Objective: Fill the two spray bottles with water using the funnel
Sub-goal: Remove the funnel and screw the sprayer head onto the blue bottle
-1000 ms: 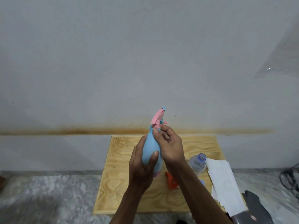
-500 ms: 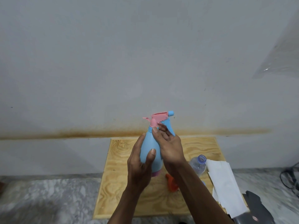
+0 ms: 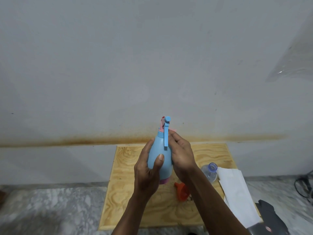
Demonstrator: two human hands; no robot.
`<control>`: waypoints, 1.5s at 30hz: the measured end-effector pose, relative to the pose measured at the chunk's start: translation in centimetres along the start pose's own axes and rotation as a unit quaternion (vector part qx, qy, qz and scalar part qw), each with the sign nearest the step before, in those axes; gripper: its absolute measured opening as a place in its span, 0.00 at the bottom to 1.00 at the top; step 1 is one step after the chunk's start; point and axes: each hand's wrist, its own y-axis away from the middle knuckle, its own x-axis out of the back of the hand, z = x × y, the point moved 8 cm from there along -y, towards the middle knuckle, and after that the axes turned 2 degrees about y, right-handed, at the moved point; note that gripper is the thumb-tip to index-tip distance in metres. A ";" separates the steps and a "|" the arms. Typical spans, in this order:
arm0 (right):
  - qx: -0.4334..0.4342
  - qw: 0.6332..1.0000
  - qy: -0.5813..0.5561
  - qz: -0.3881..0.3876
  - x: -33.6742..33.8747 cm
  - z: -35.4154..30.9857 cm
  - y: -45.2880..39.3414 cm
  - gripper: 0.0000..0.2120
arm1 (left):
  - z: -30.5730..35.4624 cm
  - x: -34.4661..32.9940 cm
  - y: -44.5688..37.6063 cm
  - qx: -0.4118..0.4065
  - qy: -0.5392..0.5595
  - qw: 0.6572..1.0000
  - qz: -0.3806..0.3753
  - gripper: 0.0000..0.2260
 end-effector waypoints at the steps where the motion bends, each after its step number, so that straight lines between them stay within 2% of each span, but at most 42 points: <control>1: 0.002 1.000 -0.003 0.003 0.0 0.0 0.0 0.09 | 0.1 0.0 0.0 -0.002 0.003 1.000 -0.001 0.21; 19: 0.005 1.000 0.005 0.017 -0.2 -0.3 0.1 0.11 | -0.6 0.7 0.4 -0.016 -0.024 0.999 0.017 0.24; 26: 0.028 0.999 0.029 0.021 0.5 -0.9 0.5 0.13 | 0.2 0.6 1.5 -0.019 -0.009 1.000 -0.019 0.24; 31: 0.068 0.995 0.067 0.036 1.5 -1.6 1.1 0.08 | -0.1 0.0 3.1 -0.009 -0.003 0.999 -0.038 0.25; 35: 0.049 0.996 0.072 0.024 1.8 -1.1 1.8 0.09 | 0.5 -0.5 4.8 0.001 -0.002 0.999 -0.046 0.22; 39: 0.009 0.990 0.139 -0.024 2.2 0.2 2.7 0.12 | 0.3 -0.8 6.8 0.030 -0.019 0.998 -0.052 0.19; 42: -0.015 0.989 0.148 -0.003 3.0 1.6 4.0 0.12 | -0.8 -1.3 9.2 0.075 -0.044 0.994 -0.065 0.21; 45: -0.038 0.991 0.119 0.038 3.6 3.7 5.4 0.08 | -2.1 -1.3 11.7 0.106 -0.058 0.991 -0.055 0.25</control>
